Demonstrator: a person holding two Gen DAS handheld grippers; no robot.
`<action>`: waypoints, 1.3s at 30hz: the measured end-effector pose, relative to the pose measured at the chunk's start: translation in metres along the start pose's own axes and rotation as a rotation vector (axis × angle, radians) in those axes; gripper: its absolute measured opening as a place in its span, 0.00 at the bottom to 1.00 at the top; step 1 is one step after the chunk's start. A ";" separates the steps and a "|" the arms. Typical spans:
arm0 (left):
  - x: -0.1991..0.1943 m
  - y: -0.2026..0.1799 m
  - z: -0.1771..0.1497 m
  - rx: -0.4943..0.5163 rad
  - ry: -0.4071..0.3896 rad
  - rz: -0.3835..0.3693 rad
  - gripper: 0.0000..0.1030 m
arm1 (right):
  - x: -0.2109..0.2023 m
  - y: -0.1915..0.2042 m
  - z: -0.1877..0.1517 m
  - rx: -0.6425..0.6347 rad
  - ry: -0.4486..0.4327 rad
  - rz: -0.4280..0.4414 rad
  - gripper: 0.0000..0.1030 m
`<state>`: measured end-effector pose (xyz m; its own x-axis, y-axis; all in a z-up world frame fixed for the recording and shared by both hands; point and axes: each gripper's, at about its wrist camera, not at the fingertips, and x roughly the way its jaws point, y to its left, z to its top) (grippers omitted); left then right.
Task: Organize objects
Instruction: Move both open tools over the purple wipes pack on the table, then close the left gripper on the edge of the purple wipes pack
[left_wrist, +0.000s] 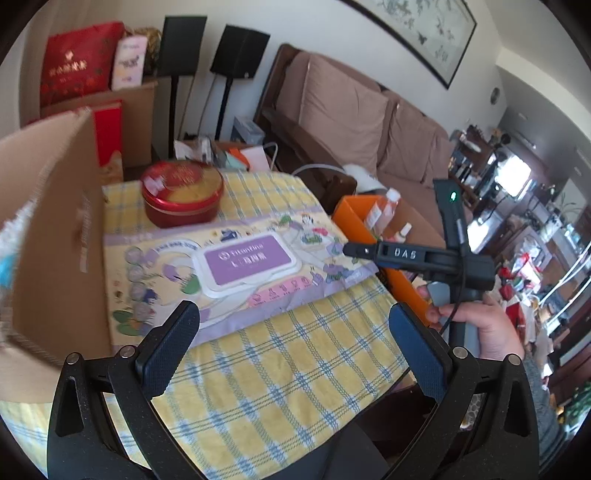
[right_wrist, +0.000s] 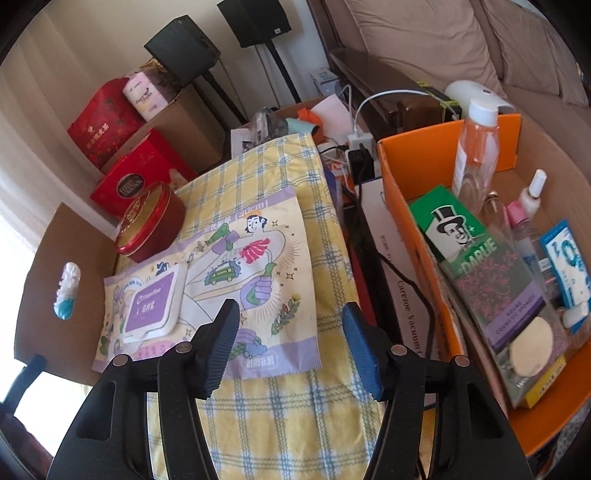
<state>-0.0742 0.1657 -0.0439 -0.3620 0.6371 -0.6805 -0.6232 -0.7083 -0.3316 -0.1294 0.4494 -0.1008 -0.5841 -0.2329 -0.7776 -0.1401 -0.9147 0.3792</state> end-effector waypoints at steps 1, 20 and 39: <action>0.005 0.001 0.000 -0.005 0.007 -0.001 1.00 | 0.002 0.000 0.000 0.001 0.003 0.006 0.58; 0.051 0.020 -0.011 -0.081 0.110 -0.004 1.00 | -0.015 -0.001 -0.005 -0.011 -0.008 0.102 0.08; 0.055 0.023 -0.047 -0.218 0.241 -0.128 1.00 | -0.071 -0.017 -0.093 0.004 0.015 0.123 0.08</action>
<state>-0.0759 0.1705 -0.1193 -0.1002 0.6532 -0.7505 -0.4806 -0.6923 -0.5383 -0.0111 0.4506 -0.0986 -0.5852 -0.3479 -0.7325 -0.0715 -0.8776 0.4739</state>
